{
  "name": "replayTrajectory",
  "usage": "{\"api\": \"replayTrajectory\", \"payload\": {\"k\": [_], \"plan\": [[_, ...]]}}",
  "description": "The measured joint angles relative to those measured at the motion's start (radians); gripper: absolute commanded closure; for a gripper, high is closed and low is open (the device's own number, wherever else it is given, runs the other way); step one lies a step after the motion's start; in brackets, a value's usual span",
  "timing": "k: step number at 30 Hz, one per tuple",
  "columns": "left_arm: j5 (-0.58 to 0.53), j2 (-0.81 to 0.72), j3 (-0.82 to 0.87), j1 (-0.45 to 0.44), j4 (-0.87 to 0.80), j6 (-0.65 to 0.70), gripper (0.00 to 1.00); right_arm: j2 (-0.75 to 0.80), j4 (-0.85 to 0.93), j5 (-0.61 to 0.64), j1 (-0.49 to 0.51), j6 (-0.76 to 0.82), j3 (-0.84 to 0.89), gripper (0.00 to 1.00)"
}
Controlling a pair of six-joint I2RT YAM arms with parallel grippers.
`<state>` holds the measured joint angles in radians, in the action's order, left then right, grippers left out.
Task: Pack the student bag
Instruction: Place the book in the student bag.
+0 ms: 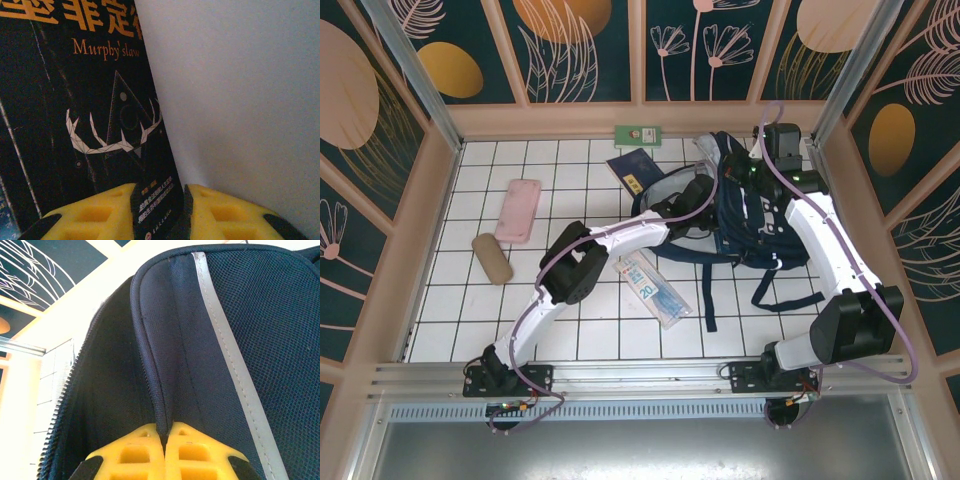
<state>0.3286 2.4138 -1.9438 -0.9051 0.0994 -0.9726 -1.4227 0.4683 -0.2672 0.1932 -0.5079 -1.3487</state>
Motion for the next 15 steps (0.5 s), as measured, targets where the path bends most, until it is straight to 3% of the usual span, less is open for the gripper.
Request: {"api": "replayTrajectory", "payload": {"k": [8,15], "plan": [[-0.036,-0.071,0.109,0.012,-0.014,0.034,0.34,0.0,-0.006,-0.007,0.0,0.001,0.009,1.0],[-0.065,-0.295,0.345,0.063,-0.04,0.07,0.21,0.0,-0.06,-0.043,0.01,0.001,0.068,1.0]]}}
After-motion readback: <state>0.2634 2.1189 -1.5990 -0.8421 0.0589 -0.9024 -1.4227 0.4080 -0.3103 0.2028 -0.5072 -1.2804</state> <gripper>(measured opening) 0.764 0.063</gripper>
